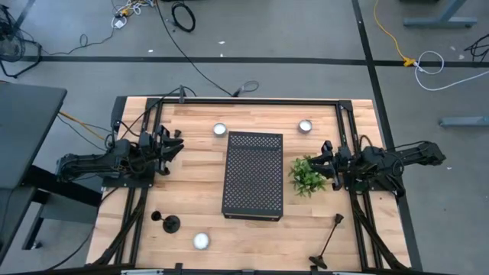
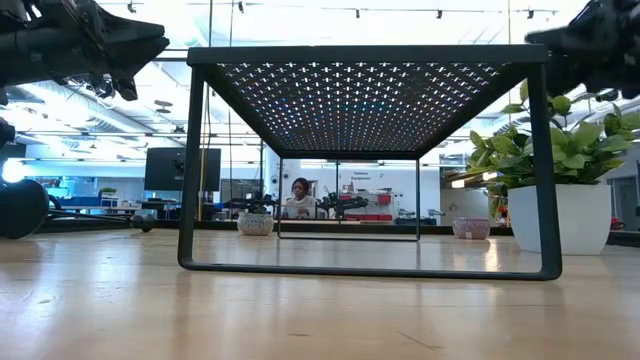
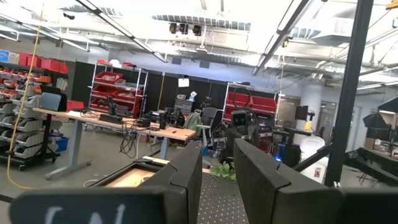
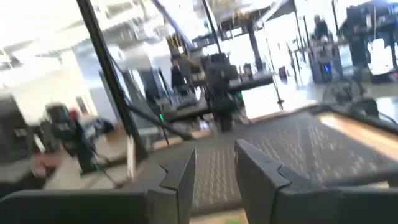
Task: Pick & Place candle stick holders
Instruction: Put the right black candle holder on the shelf
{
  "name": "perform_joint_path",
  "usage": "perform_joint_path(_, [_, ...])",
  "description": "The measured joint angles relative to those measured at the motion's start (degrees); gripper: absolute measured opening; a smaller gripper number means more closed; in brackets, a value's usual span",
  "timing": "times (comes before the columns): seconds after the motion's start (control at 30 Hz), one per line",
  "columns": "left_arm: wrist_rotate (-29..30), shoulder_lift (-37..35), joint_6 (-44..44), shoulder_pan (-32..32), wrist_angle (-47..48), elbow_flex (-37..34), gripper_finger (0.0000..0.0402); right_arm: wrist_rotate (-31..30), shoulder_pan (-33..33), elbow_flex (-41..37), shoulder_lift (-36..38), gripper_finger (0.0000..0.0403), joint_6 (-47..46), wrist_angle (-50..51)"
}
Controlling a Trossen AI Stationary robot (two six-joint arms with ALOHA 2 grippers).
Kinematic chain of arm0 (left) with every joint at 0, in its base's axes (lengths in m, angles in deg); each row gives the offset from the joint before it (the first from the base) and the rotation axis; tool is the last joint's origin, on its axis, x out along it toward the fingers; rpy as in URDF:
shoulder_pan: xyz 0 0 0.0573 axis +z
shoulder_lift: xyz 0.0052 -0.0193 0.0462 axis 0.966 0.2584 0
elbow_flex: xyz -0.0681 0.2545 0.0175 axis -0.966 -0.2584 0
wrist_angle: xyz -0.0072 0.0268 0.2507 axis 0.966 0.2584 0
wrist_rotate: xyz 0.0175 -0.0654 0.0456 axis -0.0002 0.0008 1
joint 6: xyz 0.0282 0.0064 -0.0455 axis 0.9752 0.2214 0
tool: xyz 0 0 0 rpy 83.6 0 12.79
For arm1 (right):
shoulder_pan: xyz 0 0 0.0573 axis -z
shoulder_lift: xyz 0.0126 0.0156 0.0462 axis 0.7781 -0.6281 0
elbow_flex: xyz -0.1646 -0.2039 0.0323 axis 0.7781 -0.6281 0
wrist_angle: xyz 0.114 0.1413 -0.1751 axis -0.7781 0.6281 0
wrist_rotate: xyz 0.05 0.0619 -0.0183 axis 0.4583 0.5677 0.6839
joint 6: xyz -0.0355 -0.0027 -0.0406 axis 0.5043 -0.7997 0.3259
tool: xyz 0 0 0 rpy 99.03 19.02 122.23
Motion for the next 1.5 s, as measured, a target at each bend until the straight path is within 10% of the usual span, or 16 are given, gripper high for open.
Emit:
perform_joint_path(0.33, [-0.1, 0.0, -1.5, 0.0, 0.0, 0.0, 0.0094, 14.1, -1.1, 4.0, -3.6, 0.0109, -4.3, -18.0])
perform_joint_path(0.83, [-0.4, 0.0, -3.4, 0.0, 0.7, 0.0, 0.0094, 10.4, -11.6, 49.6, -48.9, 0.0054, -6.6, 42.8])
perform_joint_path(1.1, [-0.4, 0.0, -4.4, 0.0, 0.7, 0.0, 0.0094, 13.3, -19.2, 65.2, -62.0, 0.0024, -33.4, 79.3])
perform_joint_path(1.5, [-0.4, 0.0, -4.7, 0.0, 0.7, 0.0, 0.0094, 21.4, -33.9, 64.4, -71.2, 0.0013, -73.9, 81.9])
